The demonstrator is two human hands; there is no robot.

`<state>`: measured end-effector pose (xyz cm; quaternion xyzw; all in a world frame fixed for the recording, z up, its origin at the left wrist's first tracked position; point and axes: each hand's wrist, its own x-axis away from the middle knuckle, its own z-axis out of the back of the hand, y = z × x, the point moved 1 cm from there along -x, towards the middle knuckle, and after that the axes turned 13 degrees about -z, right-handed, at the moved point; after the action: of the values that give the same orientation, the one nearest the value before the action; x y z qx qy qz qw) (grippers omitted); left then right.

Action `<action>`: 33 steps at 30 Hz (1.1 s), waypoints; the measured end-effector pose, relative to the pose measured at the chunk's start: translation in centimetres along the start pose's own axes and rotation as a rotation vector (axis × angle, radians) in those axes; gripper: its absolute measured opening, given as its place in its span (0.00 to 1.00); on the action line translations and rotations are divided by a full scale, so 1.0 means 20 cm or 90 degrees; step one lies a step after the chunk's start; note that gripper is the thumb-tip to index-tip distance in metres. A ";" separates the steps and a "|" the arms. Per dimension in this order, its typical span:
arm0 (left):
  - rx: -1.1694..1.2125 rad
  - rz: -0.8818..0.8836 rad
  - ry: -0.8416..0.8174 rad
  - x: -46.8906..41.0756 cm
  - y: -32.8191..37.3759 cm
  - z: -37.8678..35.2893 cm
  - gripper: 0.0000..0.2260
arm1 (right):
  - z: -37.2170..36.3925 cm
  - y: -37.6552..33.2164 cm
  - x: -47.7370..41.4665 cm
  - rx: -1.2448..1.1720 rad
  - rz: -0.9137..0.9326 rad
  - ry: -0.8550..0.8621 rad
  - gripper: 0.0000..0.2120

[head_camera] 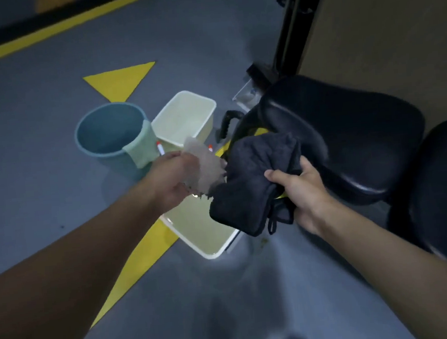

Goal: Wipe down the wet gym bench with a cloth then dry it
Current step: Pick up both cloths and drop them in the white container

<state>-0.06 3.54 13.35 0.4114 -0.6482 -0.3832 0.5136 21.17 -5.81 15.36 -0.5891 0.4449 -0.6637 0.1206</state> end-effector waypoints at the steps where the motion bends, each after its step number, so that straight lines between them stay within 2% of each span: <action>1: -0.017 -0.034 0.037 0.02 -0.10 0.08 0.11 | -0.02 0.10 -0.06 0.012 0.007 -0.010 0.15; 5: -0.083 -0.046 0.060 0.05 -0.48 0.24 0.12 | -0.01 0.46 -0.34 0.014 -0.005 -0.022 0.16; 9: -0.089 -0.063 0.047 -0.04 -0.74 0.22 0.05 | 0.03 0.70 -0.64 0.015 -0.010 -0.032 0.15; 11: -0.061 -0.073 0.032 -0.11 -0.83 0.20 0.04 | 0.05 0.79 -0.79 0.000 -0.013 -0.057 0.14; 14: 0.037 -0.032 0.014 -0.20 -0.98 0.19 0.06 | 0.07 0.92 -0.99 0.029 -0.015 -0.066 0.13; 18: 0.123 -0.001 -0.009 -0.25 -1.16 0.15 0.09 | 0.07 1.02 -1.16 0.106 0.001 -0.051 0.19; 22: 0.166 -0.031 -0.004 -0.27 -1.20 0.07 0.12 | 0.11 1.02 -1.21 0.053 0.023 -0.016 0.25; 26: 0.214 -0.027 -0.015 -0.27 -1.19 -0.01 0.12 | 0.14 1.04 -1.22 0.002 0.018 0.005 0.13; 29: 0.244 -0.024 -0.010 -0.27 -1.21 -0.04 0.12 | 0.12 1.05 -1.23 0.031 0.042 0.039 0.09; 33: 0.242 -0.028 -0.019 -0.25 -1.21 -0.06 0.11 | 0.13 1.03 -1.26 0.094 0.037 0.026 0.16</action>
<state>5.07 -0.82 -10.40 0.5095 -0.7072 -0.2708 0.4086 22.96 -1.70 -16.97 -0.5518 0.4140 -0.7028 0.1739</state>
